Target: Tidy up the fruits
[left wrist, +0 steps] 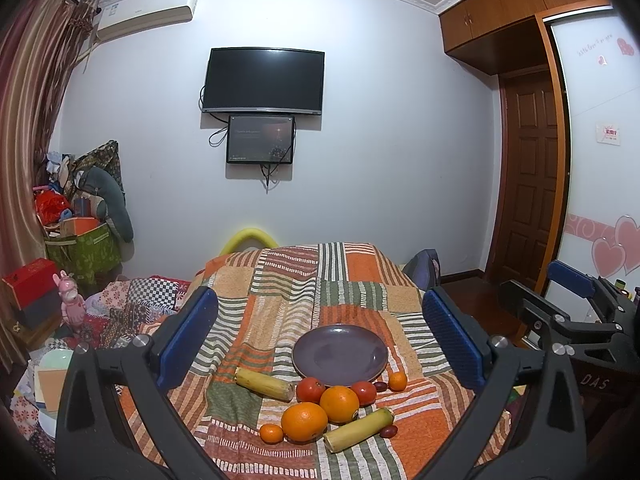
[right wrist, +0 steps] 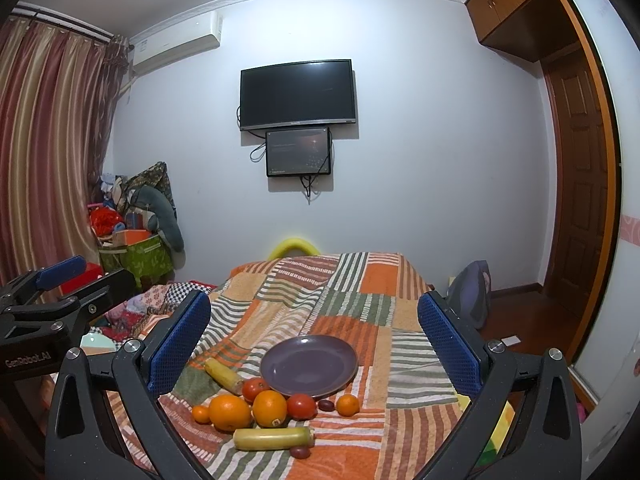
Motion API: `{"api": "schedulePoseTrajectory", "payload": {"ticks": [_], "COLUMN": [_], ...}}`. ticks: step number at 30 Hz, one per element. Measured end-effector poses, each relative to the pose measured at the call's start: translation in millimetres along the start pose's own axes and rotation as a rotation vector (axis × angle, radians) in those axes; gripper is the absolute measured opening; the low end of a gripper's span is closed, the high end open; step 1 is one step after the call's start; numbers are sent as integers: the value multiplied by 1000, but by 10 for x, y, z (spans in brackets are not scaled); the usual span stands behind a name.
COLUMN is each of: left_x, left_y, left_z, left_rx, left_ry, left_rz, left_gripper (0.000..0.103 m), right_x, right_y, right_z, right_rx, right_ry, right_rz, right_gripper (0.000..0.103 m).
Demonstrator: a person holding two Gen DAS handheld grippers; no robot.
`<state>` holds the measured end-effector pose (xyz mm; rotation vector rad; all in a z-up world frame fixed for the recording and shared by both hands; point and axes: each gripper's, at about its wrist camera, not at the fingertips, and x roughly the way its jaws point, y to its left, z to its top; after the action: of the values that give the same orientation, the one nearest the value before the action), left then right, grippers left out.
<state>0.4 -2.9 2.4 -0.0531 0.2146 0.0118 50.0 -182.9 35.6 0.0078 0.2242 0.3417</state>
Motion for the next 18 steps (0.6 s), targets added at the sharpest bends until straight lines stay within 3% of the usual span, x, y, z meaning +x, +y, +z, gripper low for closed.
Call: {"api": "schedulePoseTrajectory", "payload": {"ticks": [18], "left_x": [9], "left_y": [3], "left_z": [-2], "left_rx": [5], "left_ry": [-1], "left_rz": [-1], "left_gripper": [103], "right_x": [-5], "right_y": [10], "right_z": [12], "right_rx": [-2], "right_ry": [1], "right_rz": [-2], "right_gripper": [103]}}
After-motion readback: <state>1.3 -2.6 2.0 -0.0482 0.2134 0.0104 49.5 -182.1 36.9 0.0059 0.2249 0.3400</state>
